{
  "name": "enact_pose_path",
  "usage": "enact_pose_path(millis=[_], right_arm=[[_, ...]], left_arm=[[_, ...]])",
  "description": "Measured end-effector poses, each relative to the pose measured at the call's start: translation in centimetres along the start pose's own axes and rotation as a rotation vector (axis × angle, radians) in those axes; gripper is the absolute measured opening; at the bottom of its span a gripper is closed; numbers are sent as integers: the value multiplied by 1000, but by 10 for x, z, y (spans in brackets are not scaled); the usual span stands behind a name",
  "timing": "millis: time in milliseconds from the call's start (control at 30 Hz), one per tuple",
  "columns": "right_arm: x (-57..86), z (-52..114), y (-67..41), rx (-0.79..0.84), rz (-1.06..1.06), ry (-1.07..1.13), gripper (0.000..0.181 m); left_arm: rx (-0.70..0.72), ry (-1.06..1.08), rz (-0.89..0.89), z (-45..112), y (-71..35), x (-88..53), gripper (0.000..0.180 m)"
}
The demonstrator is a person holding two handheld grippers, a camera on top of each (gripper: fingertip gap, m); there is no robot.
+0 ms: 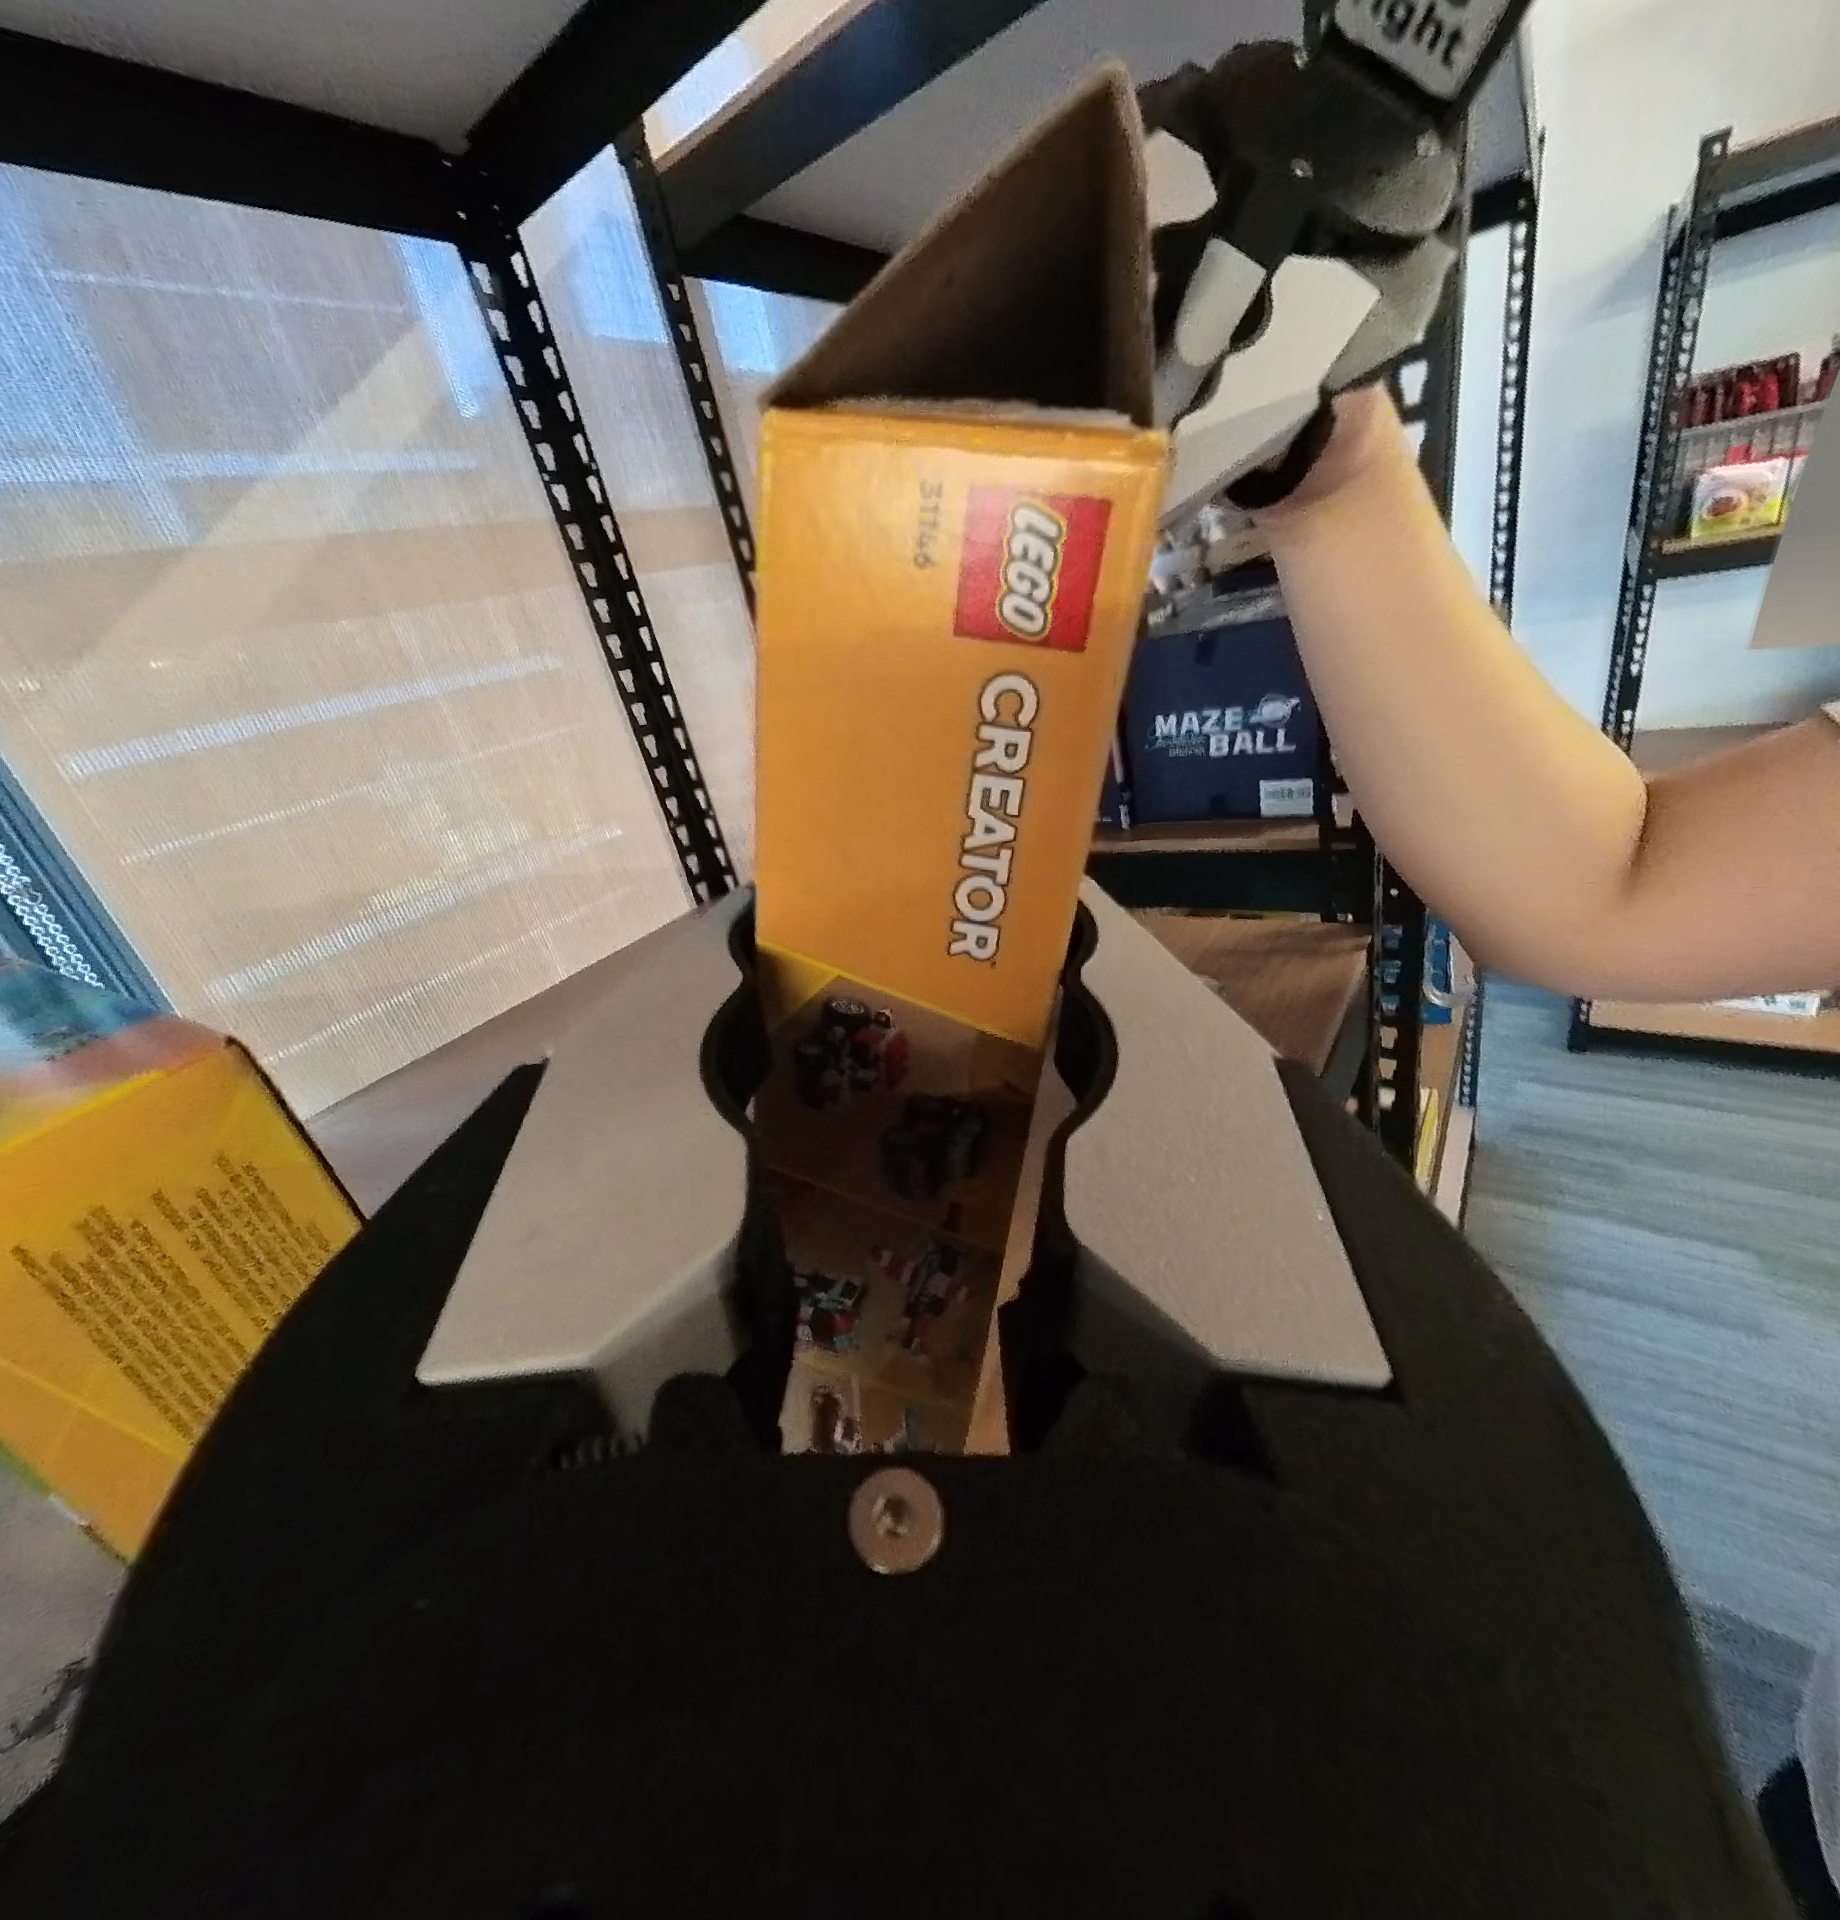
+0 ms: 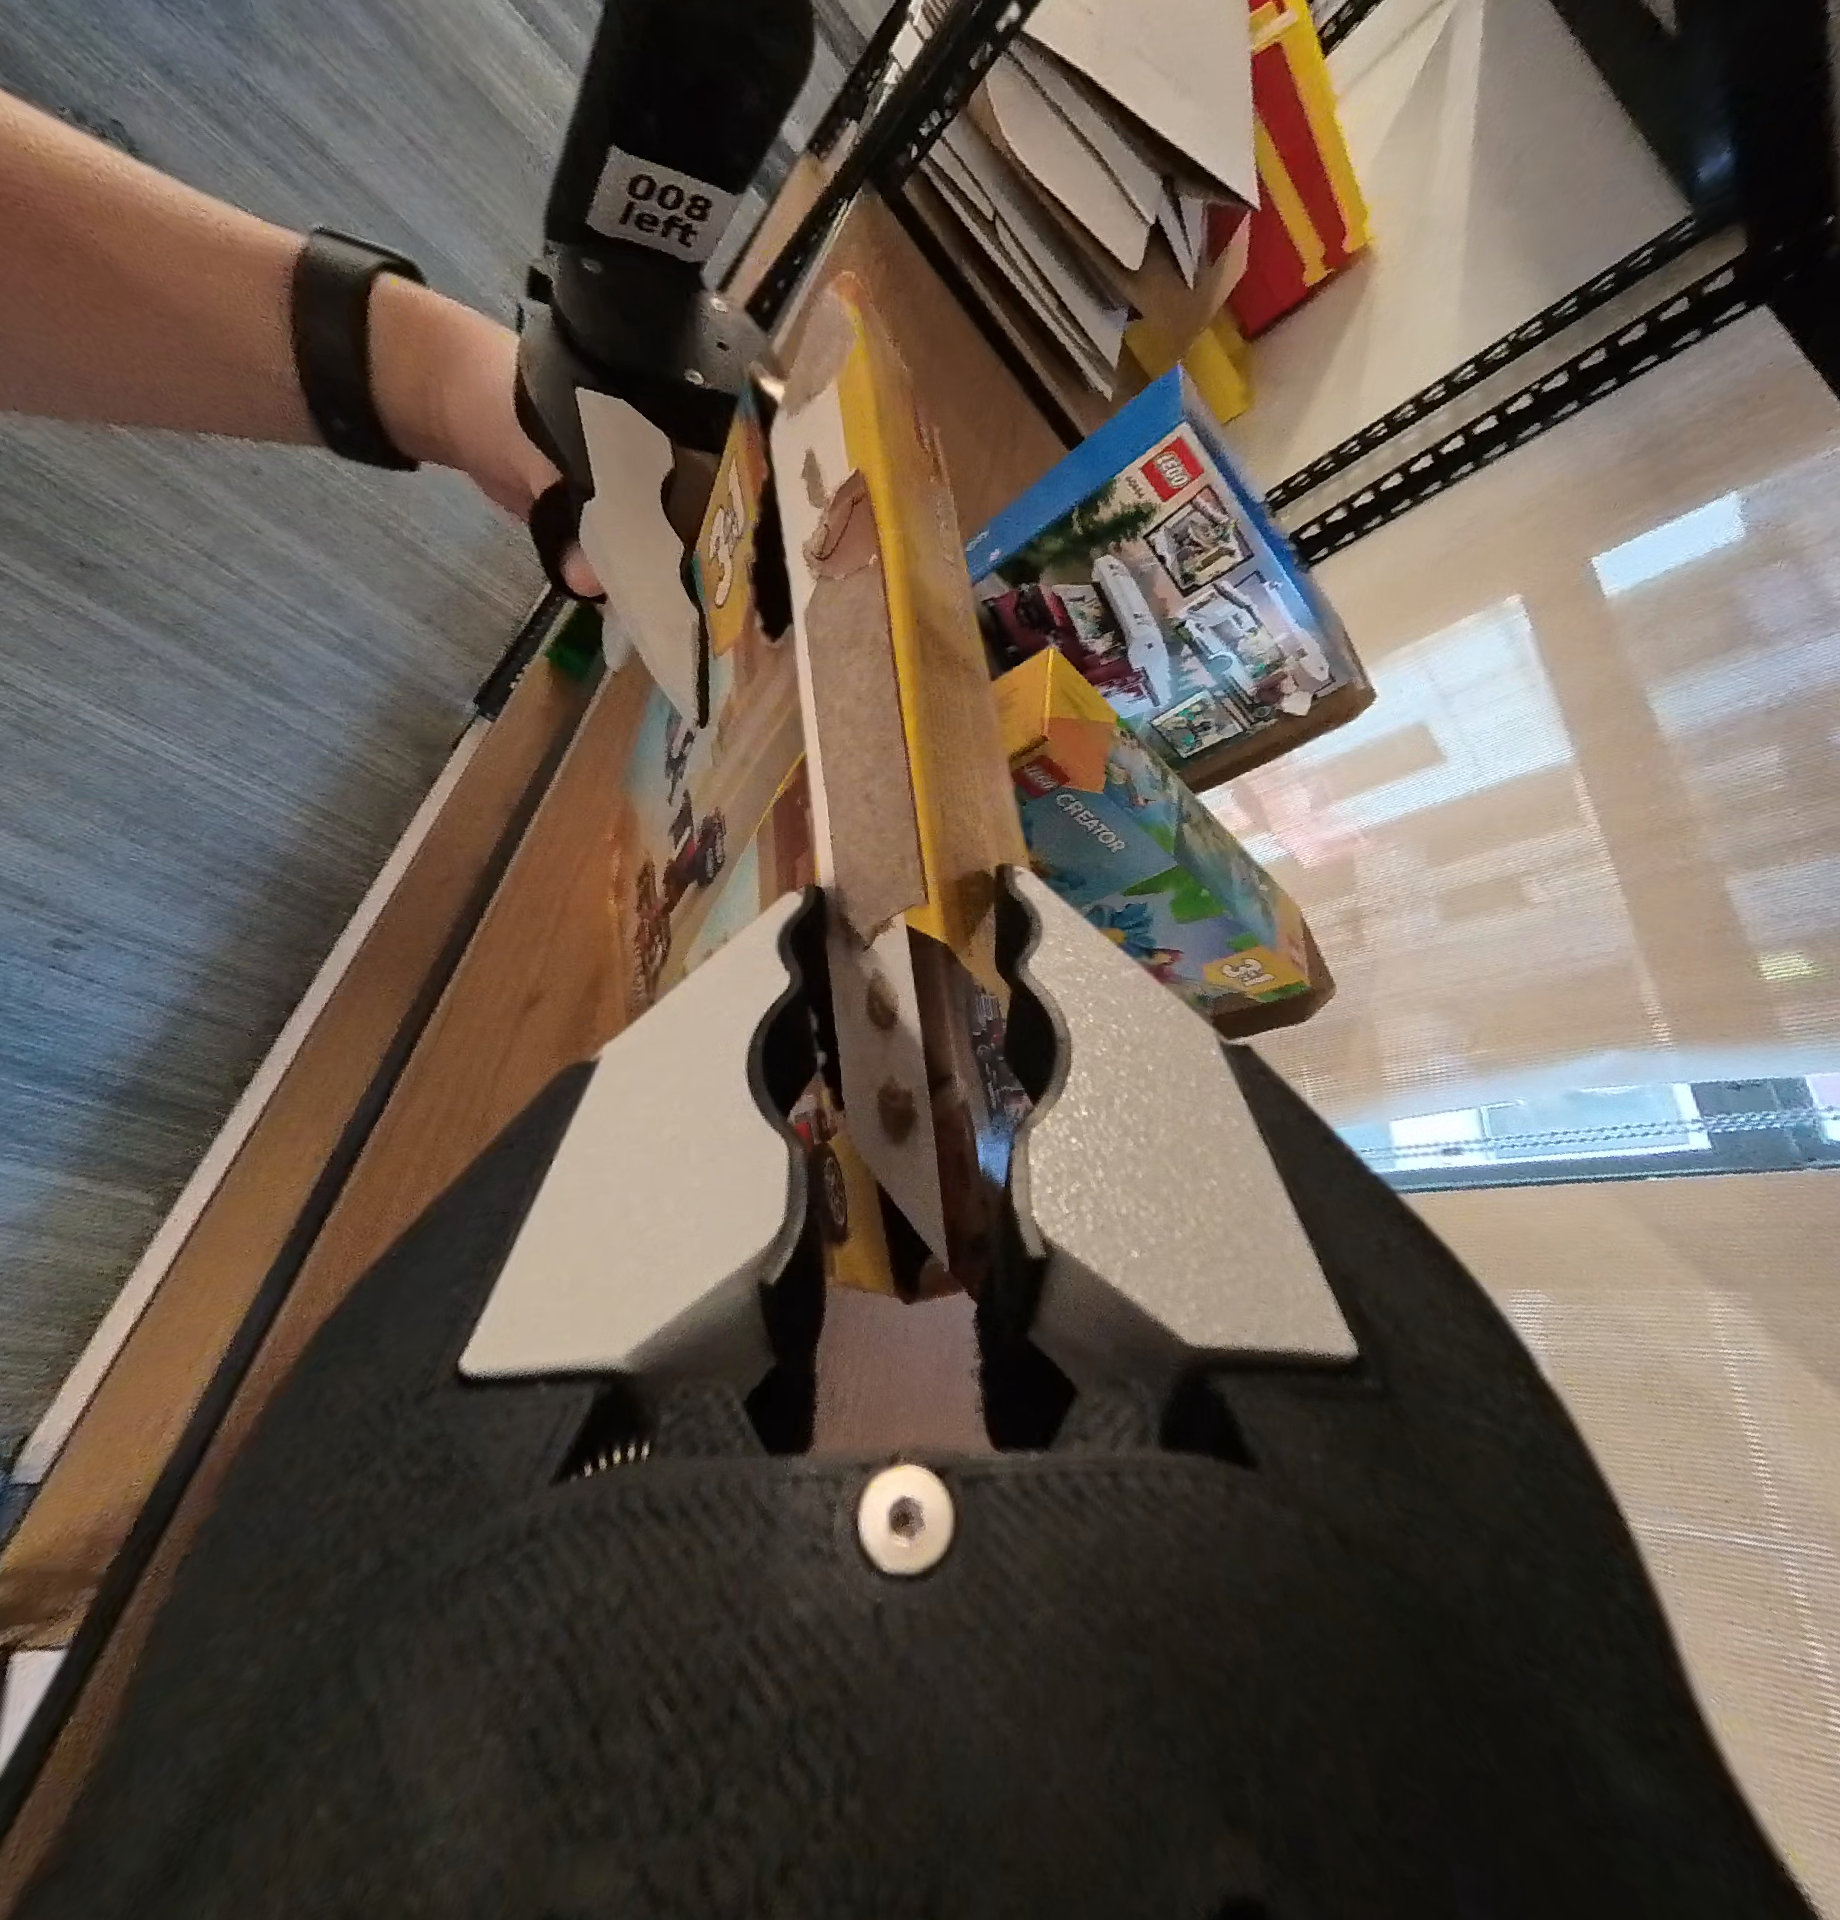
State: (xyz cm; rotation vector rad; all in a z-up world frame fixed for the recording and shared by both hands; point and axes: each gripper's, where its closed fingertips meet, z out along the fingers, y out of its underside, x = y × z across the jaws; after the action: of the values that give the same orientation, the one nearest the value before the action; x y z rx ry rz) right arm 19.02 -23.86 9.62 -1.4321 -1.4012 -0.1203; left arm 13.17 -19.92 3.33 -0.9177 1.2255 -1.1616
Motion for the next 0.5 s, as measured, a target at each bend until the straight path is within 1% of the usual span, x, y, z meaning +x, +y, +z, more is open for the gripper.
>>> enact_pose_path(millis=[167,233,300,367,433,500], right_arm=[[2,-2,-7,-50,48,-81,27],[7,1,-4,-86,53,-80,27],[12,6,0,-102,43,-60,28],[14,7,1,-93,52,-59,28],[15,8,1,-80,50,-68,28],[17,9,2,-75,54,-71,28]], left_arm=[[-115,-6,1,-2,-1,0,57],[-43,-54,-7,-9,-25,-6,62],[38,-74,-3,-19,-56,-7,63],[78,-128,66,-27,-84,-12,61],[43,-151,153,-27,-103,-13,53],[-40,-132,209,-17,-113,-11,50]])
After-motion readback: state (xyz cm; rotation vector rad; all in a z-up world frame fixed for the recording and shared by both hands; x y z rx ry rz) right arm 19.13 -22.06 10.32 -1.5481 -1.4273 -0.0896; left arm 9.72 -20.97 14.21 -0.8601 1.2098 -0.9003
